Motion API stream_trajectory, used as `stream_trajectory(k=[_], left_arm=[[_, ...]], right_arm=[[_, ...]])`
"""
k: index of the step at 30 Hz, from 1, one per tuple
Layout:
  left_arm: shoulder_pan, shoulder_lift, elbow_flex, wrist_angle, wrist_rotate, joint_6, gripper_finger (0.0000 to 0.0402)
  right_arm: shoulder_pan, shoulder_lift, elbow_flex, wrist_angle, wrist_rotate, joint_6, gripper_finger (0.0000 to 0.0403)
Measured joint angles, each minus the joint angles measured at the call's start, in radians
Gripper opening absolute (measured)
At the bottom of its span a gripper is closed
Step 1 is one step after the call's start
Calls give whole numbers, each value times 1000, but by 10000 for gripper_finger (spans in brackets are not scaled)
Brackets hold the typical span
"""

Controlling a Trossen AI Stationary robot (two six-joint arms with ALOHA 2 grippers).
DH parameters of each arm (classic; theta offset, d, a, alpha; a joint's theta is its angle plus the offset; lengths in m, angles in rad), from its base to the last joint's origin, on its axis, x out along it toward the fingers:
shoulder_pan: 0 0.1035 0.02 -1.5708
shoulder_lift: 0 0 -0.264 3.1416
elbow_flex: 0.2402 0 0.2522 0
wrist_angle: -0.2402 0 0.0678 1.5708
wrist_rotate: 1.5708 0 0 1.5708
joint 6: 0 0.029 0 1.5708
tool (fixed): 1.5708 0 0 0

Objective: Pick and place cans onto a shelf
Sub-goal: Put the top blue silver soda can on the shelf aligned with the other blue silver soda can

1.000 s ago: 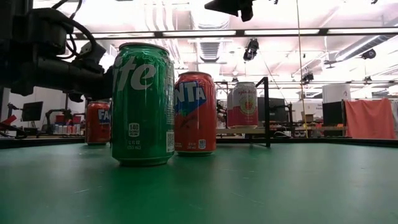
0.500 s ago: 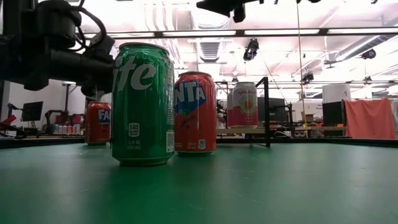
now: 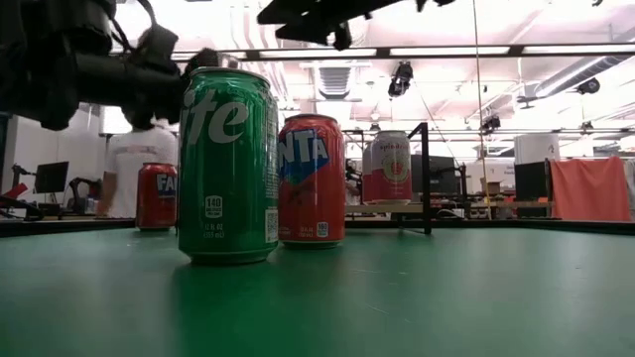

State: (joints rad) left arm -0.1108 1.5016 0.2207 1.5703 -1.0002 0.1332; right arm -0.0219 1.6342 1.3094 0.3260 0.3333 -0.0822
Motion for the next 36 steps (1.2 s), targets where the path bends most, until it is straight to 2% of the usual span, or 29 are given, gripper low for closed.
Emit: stream_trajectory(k=[4, 10, 14, 17, 26, 31, 36], left_arm=[[-14, -80, 0, 1, 23, 94, 215], [-24, -167, 0, 2, 23, 194, 215], [-25, -197, -1, 2, 23, 225, 215], [-26, -206, -3, 0, 22, 240, 215], [-26, -205, -3, 2, 49, 242, 215], [-26, -206, -3, 0, 49, 242, 215], [-26, -206, -3, -1, 49, 246, 215]], right_arm=[[-14, 66, 115, -119, -2, 30, 252], [-31, 155, 286, -291, -11, 62, 309], [-33, 205, 362, -298, -72, 34, 335], [-32, 233, 411, -299, -79, 22, 346], [-63, 307, 507, -293, -80, 34, 343], [-72, 368, 568, -298, -122, 28, 337], [-71, 392, 607, -291, -124, 12, 314]])
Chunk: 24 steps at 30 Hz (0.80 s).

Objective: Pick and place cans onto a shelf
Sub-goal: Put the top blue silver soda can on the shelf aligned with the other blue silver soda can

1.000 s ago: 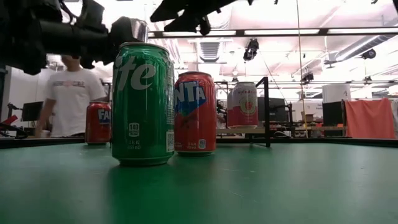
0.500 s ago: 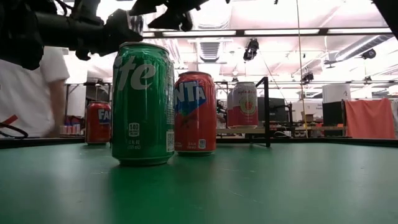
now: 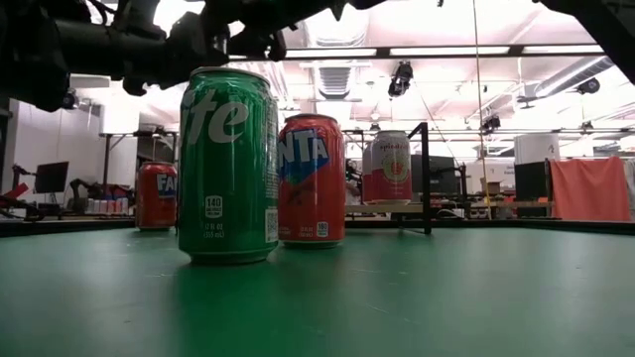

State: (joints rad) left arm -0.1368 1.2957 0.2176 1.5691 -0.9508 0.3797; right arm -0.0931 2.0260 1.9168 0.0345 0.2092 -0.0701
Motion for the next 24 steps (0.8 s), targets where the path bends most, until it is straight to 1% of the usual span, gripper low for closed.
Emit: stream_trajectory(k=[3, 6, 7, 17, 24], left_arm=[[0, -1, 0, -1, 0, 4, 231], [0, -1, 0, -3, 0, 5, 248], [0, -1, 0, -6, 0, 4, 251], [-1, -3, 0, -9, 1, -16, 263], [-2, -24, 1, -9, -3, -20, 279]], right_arm=[[-1, 1, 14, -17, 0, 0, 276], [-3, 1, 30, -45, -3, 5, 224], [-4, 1, 33, -52, -4, 3, 218], [-4, 1, 39, -67, -6, 0, 218], [-4, -1, 39, -75, -4, 2, 218]])
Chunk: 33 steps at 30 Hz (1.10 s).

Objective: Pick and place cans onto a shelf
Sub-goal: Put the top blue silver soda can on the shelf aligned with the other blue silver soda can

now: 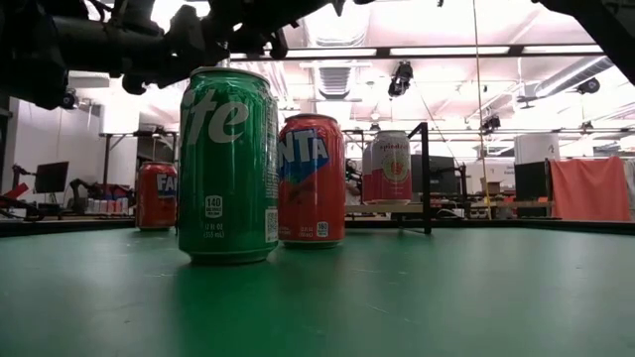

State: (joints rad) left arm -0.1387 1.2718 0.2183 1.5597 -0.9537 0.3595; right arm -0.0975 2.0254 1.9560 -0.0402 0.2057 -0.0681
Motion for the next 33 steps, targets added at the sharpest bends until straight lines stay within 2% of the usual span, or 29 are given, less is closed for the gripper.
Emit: stream_trajectory(k=[5, 24, 33], left_arm=[[-1, -18, 34, -56, -40, 11, 296], [-29, -86, 43, -121, -11, 68, 305], [-54, -134, 42, -138, -6, 115, 355]], right_arm=[[-1, 0, 0, -1, 7, 0, 218], [-5, -36, 0, -24, 4, -3, 218], [-20, -65, 0, -40, 4, -25, 218]])
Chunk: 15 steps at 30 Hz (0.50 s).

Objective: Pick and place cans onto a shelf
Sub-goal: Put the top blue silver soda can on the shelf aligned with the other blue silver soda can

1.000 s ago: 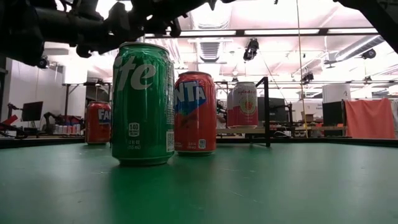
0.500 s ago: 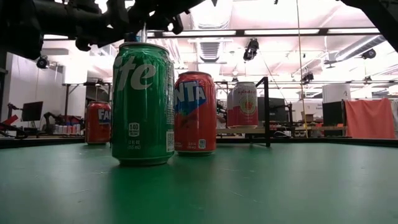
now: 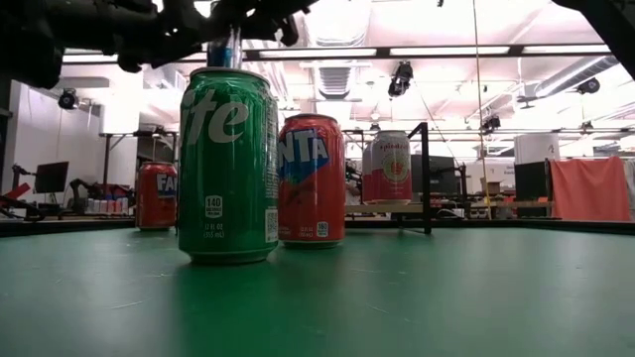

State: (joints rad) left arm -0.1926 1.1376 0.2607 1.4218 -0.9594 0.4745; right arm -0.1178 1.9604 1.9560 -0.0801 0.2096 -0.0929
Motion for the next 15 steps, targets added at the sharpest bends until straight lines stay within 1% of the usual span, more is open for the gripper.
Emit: stream_trajectory(k=[2, 6, 8, 13, 15], left_arm=[[-9, -23, 0, -7, -11, 30, 359], [-34, -85, -1, -31, -76, 100, 357], [-53, -122, -1, -69, -78, 127, 354], [-112, -251, 7, -250, -56, 113, 347], [-129, -309, 12, -362, -10, 62, 344]], right_arm=[[-6, -6, 0, -2, 0, -5, 218], [-16, -14, 0, -15, 0, -21, 218], [-20, -14, 0, -25, -9, -28, 218], [-32, -18, 0, -75, -73, -41, 218], [-38, -23, 0, -112, -119, -50, 218]])
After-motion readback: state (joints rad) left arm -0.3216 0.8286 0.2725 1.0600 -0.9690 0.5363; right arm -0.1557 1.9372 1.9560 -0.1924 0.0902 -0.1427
